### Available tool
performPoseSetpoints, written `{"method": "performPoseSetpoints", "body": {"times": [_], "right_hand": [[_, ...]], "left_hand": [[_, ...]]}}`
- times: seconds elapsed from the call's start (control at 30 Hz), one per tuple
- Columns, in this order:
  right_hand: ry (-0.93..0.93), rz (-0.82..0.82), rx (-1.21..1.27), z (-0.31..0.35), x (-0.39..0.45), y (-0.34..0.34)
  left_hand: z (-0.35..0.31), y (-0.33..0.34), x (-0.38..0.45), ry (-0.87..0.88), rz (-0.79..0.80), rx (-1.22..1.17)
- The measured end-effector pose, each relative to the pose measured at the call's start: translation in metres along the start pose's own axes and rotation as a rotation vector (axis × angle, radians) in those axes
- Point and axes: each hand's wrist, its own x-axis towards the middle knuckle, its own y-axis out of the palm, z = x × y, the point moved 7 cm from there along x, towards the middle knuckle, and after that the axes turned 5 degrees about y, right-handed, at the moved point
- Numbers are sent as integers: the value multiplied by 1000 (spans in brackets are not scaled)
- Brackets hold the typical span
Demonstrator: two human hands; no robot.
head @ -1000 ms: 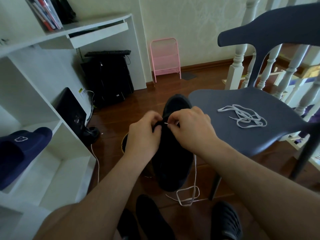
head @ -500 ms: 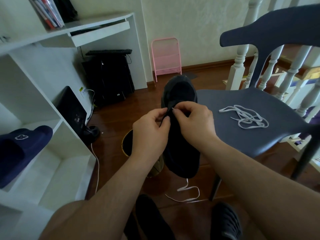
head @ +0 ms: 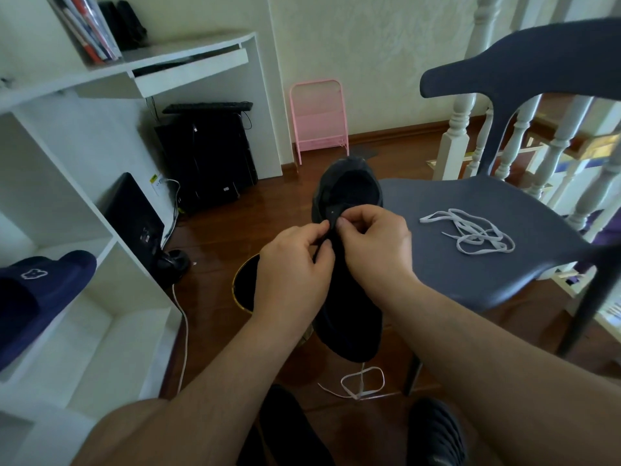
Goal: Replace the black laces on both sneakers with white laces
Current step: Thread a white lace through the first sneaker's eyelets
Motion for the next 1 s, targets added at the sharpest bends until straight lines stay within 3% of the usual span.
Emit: {"method": "performPoseSetpoints", "body": {"times": [0.23,0.47,0.67,1.0], "right_hand": [[-45,-49,56,5,-2,-17],[-95,10,32,16,-6,-18],[-213,13,-106,24,-7,-15],[-284,2,-213,22,0,-19]], "left_hand": [[-1,3,0,-5,31,-16],[-8,4,-6,85,20,62],[4,10,-10,-109,35,-169],[3,17,-12,-110,102,-104]]}}
